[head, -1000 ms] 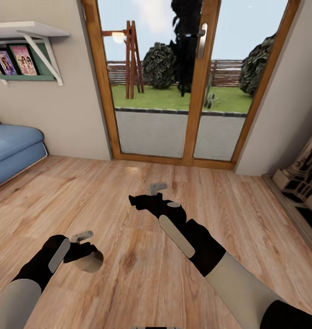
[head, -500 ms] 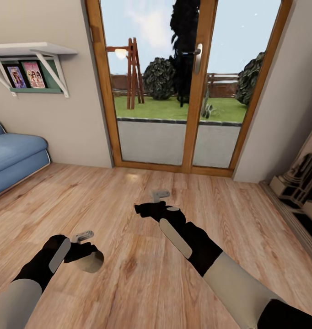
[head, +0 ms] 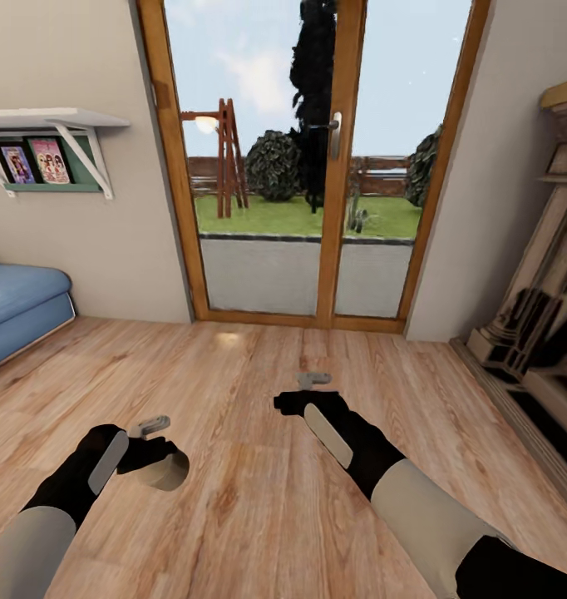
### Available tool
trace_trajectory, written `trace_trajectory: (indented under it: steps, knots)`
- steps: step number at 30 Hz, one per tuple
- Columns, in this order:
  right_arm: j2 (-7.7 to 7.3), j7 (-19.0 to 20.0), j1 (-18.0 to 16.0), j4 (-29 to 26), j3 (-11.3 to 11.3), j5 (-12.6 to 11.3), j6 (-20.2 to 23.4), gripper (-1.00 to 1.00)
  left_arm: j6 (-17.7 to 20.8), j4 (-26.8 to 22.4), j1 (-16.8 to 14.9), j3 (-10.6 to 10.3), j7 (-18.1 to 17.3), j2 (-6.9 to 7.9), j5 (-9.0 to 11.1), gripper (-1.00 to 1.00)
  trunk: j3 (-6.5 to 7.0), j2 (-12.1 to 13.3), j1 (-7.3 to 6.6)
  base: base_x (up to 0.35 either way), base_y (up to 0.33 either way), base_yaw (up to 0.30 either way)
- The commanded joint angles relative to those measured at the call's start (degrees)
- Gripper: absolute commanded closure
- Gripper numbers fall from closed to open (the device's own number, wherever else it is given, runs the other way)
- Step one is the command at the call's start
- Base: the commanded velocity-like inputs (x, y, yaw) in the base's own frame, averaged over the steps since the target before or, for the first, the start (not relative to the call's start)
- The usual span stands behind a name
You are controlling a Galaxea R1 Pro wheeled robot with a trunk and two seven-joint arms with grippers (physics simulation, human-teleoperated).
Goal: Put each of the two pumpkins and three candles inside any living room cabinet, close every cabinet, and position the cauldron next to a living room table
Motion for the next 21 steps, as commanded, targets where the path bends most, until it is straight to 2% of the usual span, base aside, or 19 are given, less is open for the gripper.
trace_trajectory:
  steps: [1, 6, 11, 16, 21]
  knots:
    - [-0.07, -0.6, -0.1, 0.0, 0.0, -0.6, 0.2, -1.0, 0.2, -0.1, 0.0, -0.2, 0.5, 0.06, 0.6, 1.0, 0.19, 0.0, -0.05, -0.23, 0.0, -0.252]
    - [-0.25, -0.6, -0.1, 0.1, -0.3, -0.7, 0.6, -1.0, 0.2, -0.1, 0.0, -0.4, 0.5, -0.01, 0.6, 1.0, 1.41, 0.1, -0.18, -0.308, 0.0, -0.165]
    - [-0.17, -0.5, -0.1, 0.0, -1.5, -0.6, 0.6, -1.0, 0.2, -0.1, 0.0, -0.4, 0.5, 0.01, 0.6, 1.0, 2.54, 0.1, -0.31, -0.332, 0.0, -0.029]
    - [-0.02, -0.4, -0.1, -0.1, -1.7, -0.7, 0.6, -1.0, 0.2, -0.1, 0.0, -0.3, 0.5, 0.03, 0.6, 1.0, 3.65, 0.2, -0.44, -0.325, 0.0, -0.003]
    - [0.06, -0.4, -0.1, -0.1, -1.7, -0.7, 0.6, -1.0, 0.2, -0.1, 0.0, -0.3, 0.5, 0.0, 0.6, 1.0, 4.76, 0.3, -0.57, -0.091, 0.0, 0.0]
